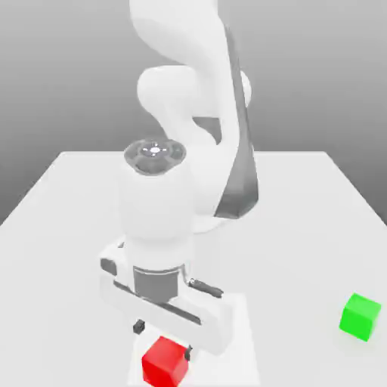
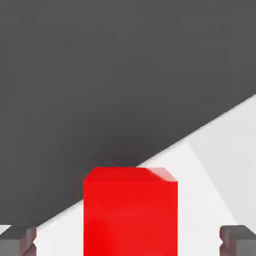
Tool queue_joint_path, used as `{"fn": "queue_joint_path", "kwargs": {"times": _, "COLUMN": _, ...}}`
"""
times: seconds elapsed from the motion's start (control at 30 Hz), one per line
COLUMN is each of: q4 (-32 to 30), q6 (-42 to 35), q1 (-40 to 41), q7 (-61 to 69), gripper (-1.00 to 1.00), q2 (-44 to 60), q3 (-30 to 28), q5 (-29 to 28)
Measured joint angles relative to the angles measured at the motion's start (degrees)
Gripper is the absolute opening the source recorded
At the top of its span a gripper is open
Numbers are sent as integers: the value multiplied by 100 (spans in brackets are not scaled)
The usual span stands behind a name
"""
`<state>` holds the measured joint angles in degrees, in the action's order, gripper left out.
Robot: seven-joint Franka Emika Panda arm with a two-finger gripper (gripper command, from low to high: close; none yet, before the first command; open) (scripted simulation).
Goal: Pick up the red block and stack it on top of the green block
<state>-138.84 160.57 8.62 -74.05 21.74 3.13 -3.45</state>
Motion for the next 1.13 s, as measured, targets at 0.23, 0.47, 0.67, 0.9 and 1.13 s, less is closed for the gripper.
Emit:
{"fn": "queue_joint_path", "kwargs": {"times": 0.23, "q4": 25, "q6": 146, "q1": -16, "q7": -25, "gripper": -100, "q2": 169, "q3": -22, "q5": -30}}
{"fn": "queue_joint_path", "kwargs": {"times": 0.47, "q4": -147, "q6": -727, "q1": -70, "q7": 307, "gripper": -100, "q2": -872, "q3": 284, "q5": 87}}
{"fn": "queue_joint_path", "kwargs": {"times": 0.67, "q4": -253, "q6": -955, "q1": -767, "q7": 1430, "gripper": -100, "q2": -1173, "q3": 1285, "q5": -112}}
{"fn": "queue_joint_path", "kwargs": {"times": 0.9, "q4": -322, "q6": -985, "q1": -1648, "q7": 2586, "gripper": -100, "q2": -1181, "q3": 2342, "q5": -544}}
{"fn": "queue_joint_path", "kwargs": {"times": 1.13, "q4": -242, "q6": -431, "q1": -2100, "q7": 2201, "gripper": 100, "q2": -451, "q3": 2034, "q5": -1360}}
